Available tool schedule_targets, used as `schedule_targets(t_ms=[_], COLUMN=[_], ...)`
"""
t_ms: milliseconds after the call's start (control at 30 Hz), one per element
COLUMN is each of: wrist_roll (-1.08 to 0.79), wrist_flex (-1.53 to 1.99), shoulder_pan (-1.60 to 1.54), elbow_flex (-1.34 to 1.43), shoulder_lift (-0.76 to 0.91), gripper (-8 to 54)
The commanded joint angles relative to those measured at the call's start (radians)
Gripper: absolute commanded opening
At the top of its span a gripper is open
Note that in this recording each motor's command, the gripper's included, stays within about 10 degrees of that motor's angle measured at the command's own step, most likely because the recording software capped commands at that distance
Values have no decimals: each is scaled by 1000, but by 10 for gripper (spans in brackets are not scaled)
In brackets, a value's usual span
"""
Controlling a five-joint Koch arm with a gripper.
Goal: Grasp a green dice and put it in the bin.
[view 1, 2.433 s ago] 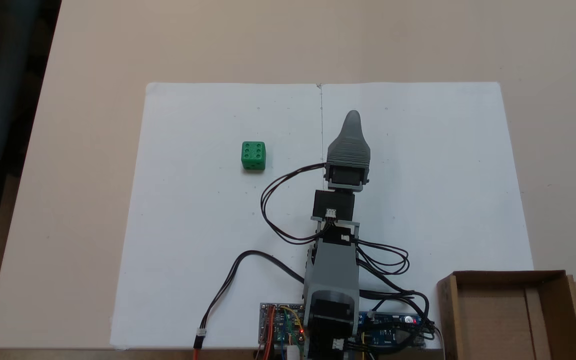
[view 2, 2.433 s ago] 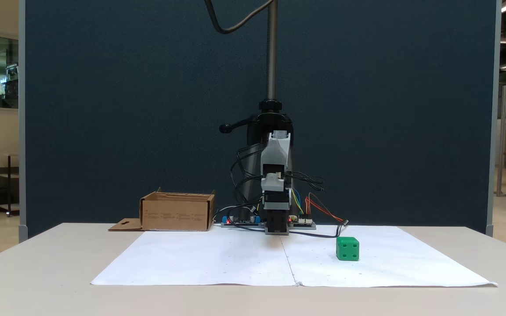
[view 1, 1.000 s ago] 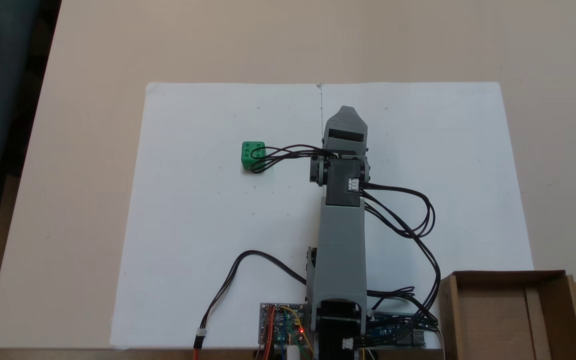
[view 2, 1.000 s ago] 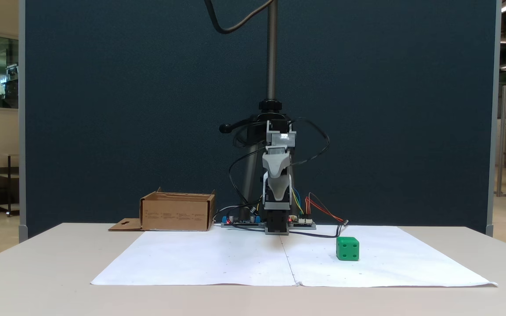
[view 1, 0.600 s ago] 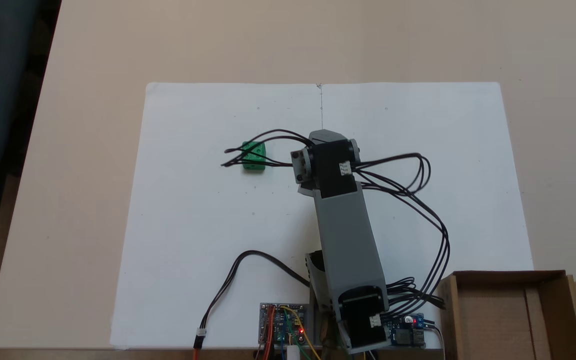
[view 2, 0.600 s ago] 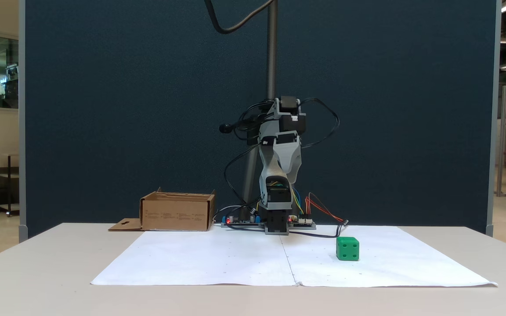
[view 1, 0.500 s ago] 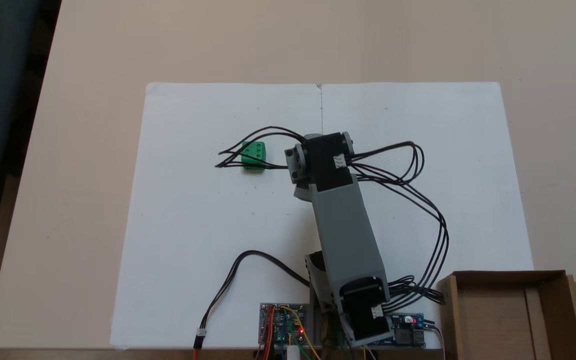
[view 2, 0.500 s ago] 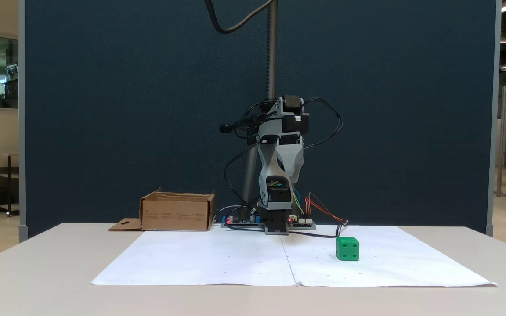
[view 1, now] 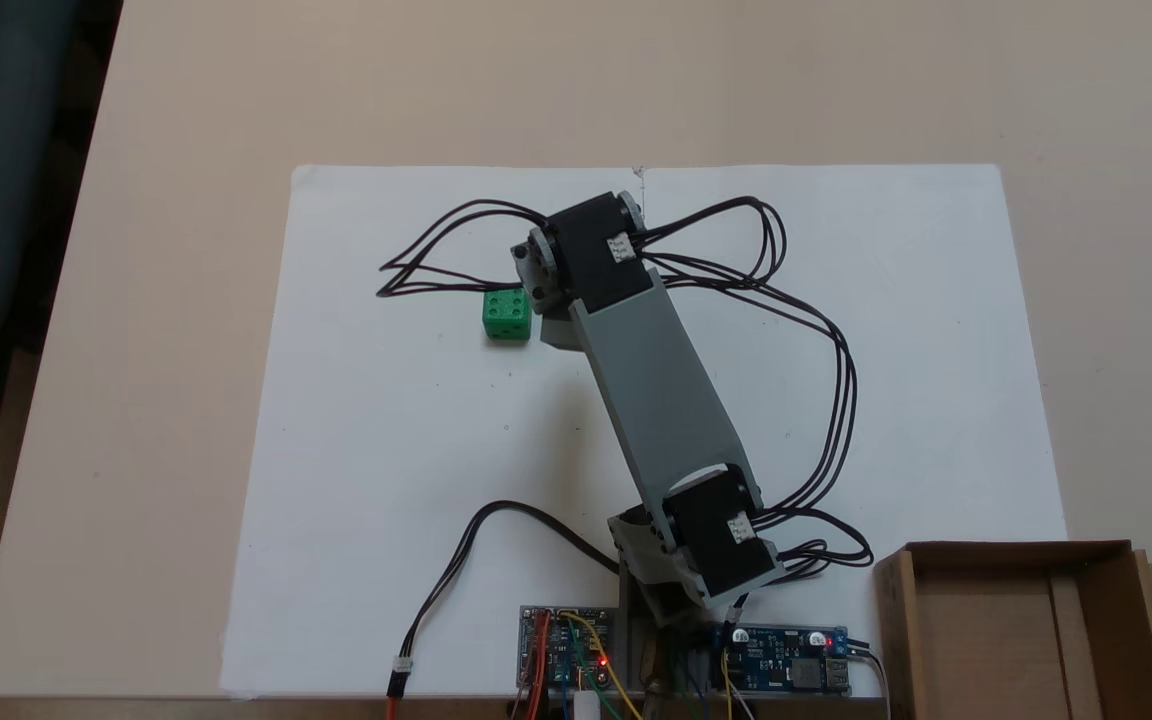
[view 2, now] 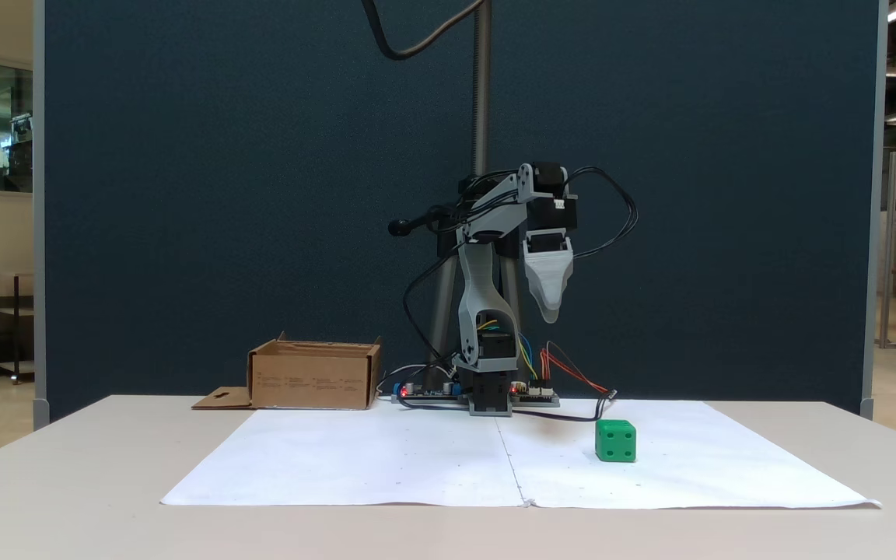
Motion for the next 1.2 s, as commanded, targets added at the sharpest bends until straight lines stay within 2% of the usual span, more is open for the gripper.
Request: schedule_targets(t_ms=[0,667,1167], wrist_roll=[89,225,290], wrist_flex=[-120,-193,-272], shoulder_pan=[-35,-81,-153], elbow_flex=[-38,-23,-21], shoulder_lift=[-2,-236,-307], gripper=[425,424,425])
